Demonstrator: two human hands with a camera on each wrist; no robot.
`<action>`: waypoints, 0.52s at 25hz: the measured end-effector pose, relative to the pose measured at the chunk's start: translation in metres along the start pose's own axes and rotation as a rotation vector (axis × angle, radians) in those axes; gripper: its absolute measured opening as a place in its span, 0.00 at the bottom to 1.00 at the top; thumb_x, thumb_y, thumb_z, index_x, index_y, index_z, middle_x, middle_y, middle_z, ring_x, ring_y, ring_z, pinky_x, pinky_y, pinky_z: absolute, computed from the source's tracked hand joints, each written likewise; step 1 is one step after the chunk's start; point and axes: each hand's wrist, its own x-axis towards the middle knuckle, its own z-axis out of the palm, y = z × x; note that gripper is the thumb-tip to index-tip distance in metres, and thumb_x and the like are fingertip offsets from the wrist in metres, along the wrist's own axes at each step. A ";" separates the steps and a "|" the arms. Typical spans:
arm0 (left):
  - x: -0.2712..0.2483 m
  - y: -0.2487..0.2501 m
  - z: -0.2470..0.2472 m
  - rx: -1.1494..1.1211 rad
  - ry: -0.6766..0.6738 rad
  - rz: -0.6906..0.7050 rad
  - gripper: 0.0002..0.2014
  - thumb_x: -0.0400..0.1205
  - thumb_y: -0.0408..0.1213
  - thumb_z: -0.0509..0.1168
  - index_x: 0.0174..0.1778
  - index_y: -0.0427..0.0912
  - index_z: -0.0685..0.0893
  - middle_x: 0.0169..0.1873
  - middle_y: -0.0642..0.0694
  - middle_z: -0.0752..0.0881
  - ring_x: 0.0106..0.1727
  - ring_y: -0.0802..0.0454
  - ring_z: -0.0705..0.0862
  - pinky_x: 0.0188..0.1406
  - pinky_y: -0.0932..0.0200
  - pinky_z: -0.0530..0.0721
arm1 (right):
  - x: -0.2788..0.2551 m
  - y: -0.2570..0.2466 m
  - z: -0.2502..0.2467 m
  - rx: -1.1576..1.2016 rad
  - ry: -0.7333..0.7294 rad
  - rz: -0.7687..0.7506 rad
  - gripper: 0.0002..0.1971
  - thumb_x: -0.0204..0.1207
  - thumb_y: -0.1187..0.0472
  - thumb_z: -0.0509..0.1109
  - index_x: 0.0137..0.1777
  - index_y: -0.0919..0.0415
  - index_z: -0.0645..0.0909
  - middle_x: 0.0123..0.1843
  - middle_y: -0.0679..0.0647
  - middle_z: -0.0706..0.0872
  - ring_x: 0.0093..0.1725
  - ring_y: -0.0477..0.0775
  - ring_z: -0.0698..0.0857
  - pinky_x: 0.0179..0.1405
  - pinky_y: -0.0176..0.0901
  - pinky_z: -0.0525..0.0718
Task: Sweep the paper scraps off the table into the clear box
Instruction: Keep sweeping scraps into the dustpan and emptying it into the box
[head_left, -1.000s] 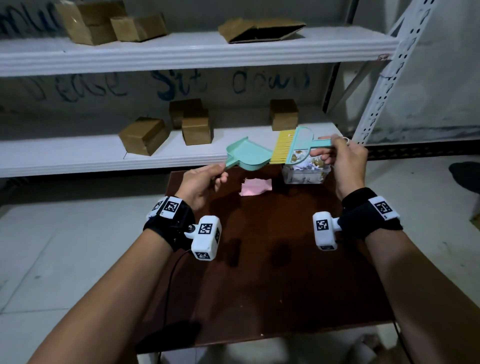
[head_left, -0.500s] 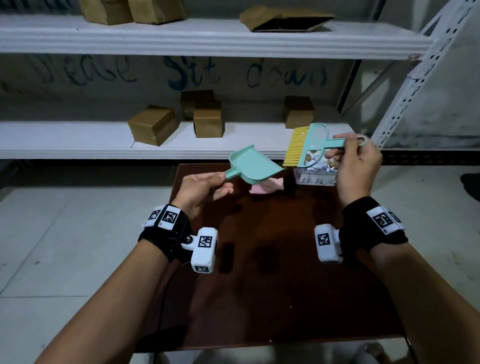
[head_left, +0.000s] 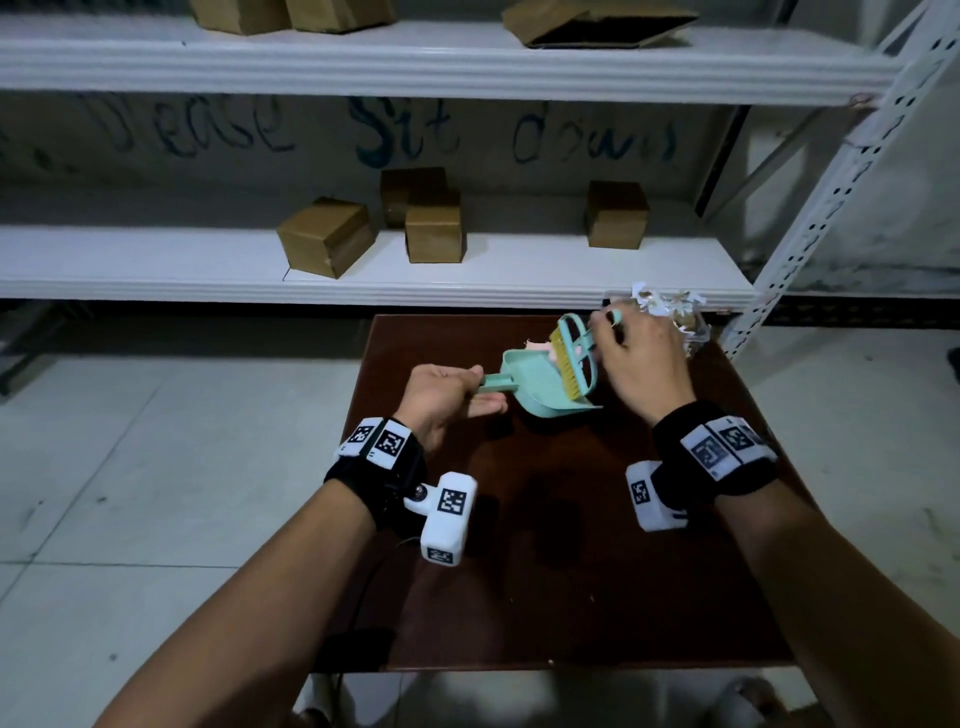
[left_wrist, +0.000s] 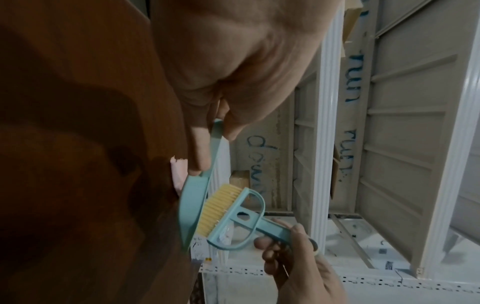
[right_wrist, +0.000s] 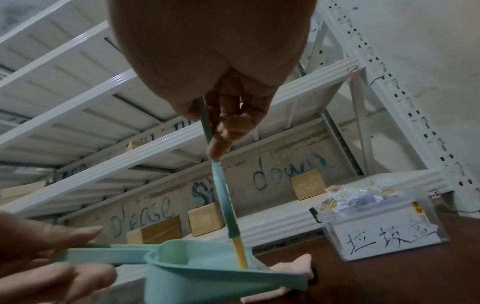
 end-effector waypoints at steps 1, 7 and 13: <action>-0.001 -0.004 0.002 0.006 0.005 -0.006 0.15 0.87 0.26 0.63 0.58 0.12 0.79 0.44 0.16 0.86 0.29 0.38 0.91 0.34 0.57 0.92 | -0.005 -0.003 0.002 -0.008 -0.044 -0.019 0.20 0.87 0.47 0.60 0.48 0.60 0.87 0.39 0.63 0.90 0.42 0.66 0.88 0.43 0.54 0.83; 0.000 -0.015 0.013 -0.001 -0.028 -0.033 0.14 0.87 0.24 0.62 0.59 0.12 0.79 0.47 0.19 0.87 0.33 0.38 0.92 0.37 0.57 0.93 | -0.033 -0.025 0.012 -0.138 -0.265 -0.173 0.16 0.84 0.46 0.67 0.47 0.58 0.86 0.34 0.56 0.82 0.42 0.61 0.84 0.39 0.51 0.80; -0.004 -0.015 0.023 0.019 -0.191 -0.063 0.12 0.85 0.17 0.55 0.56 0.17 0.83 0.45 0.26 0.90 0.40 0.39 0.93 0.45 0.56 0.93 | -0.034 -0.025 0.025 -0.144 -0.364 -0.169 0.19 0.74 0.39 0.77 0.43 0.56 0.86 0.42 0.52 0.88 0.52 0.58 0.85 0.45 0.48 0.77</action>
